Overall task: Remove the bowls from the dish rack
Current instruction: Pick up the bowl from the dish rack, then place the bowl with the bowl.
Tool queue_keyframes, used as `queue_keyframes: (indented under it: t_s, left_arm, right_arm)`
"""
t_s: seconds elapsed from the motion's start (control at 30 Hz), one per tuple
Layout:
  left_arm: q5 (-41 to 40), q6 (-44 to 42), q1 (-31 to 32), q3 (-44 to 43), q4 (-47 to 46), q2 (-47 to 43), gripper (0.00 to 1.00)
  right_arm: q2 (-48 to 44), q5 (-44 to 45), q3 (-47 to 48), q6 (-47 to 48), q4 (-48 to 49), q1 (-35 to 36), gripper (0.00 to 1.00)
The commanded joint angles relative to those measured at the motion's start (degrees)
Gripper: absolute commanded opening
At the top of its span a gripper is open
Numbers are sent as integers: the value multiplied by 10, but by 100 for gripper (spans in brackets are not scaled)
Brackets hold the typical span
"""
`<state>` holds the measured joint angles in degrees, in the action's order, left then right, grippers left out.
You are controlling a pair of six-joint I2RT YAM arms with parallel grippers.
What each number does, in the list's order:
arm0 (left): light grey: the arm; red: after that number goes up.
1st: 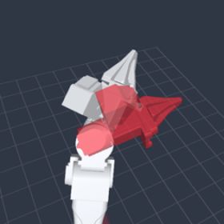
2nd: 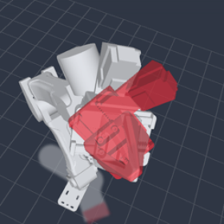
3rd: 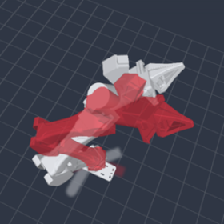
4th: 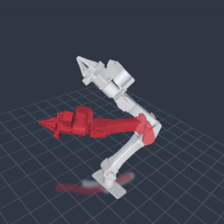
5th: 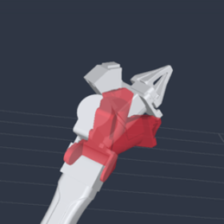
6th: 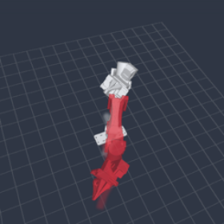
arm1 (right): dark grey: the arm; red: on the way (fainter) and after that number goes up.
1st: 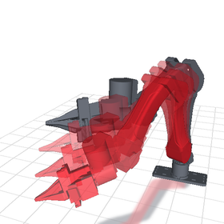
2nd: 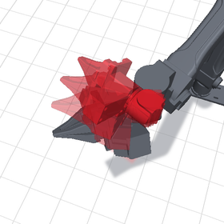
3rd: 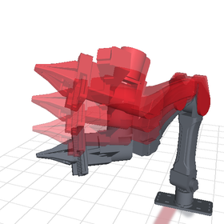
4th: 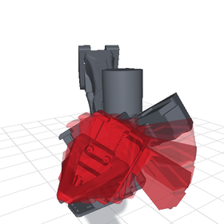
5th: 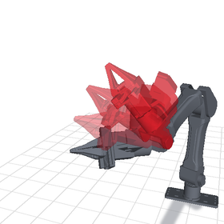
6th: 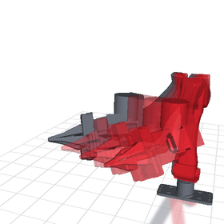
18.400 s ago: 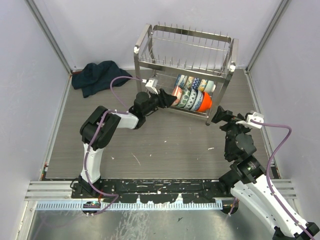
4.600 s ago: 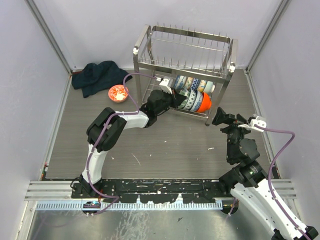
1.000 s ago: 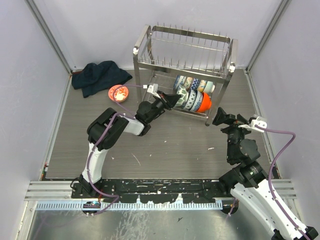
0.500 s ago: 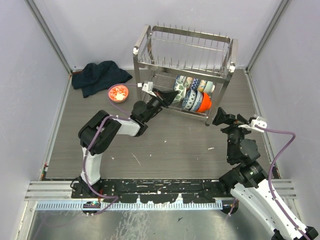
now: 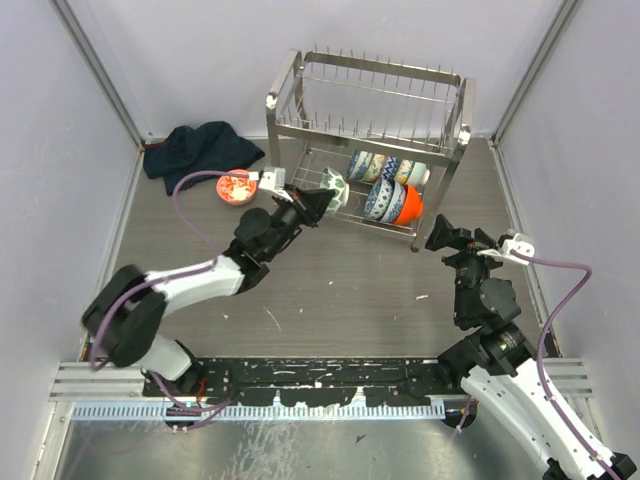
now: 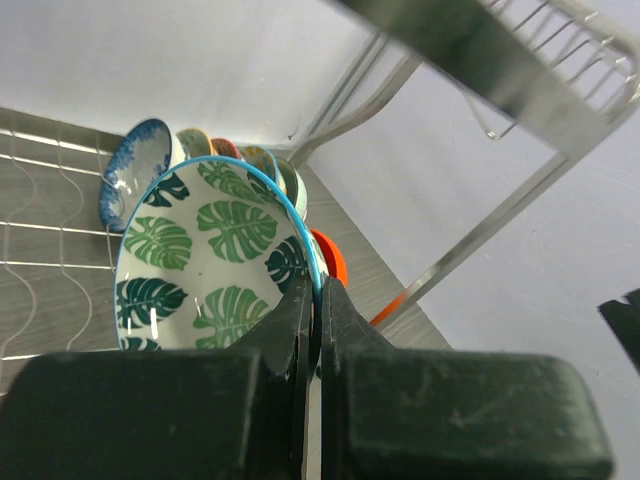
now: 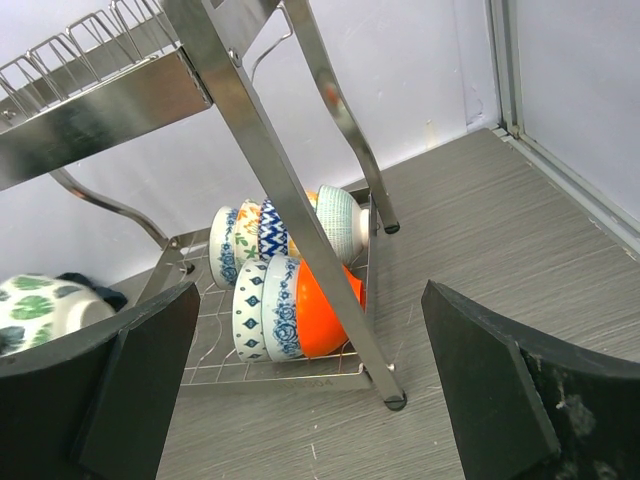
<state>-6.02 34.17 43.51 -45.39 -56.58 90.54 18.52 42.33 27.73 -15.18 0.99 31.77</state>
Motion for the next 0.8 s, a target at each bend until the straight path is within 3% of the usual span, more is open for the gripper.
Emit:
queue_keyframes:
  t_s: [0.0,0.17,0.3,0.43,0.77]
  left_arm:
    - [-80,-68,14,2,218,-136,0]
    - [-166,-102,16,-30,464,-238,0]
    - [-251,-133,14,-51,584,-278,0]
    - [-312,-196,-5,-80,645,-259,0]
    - [-276,-269,-140,-175,643,-112,0]
  right_arm:
    - [-8,-3,8,-2,13,2,100]
    - [2,-10,6,-5,18,2,100]
    - [10,-14,8,-6,22,2,100]
    - [12,-21,7,-7,26,2,100]
    - [5,-22,7,-8,24,2,100]
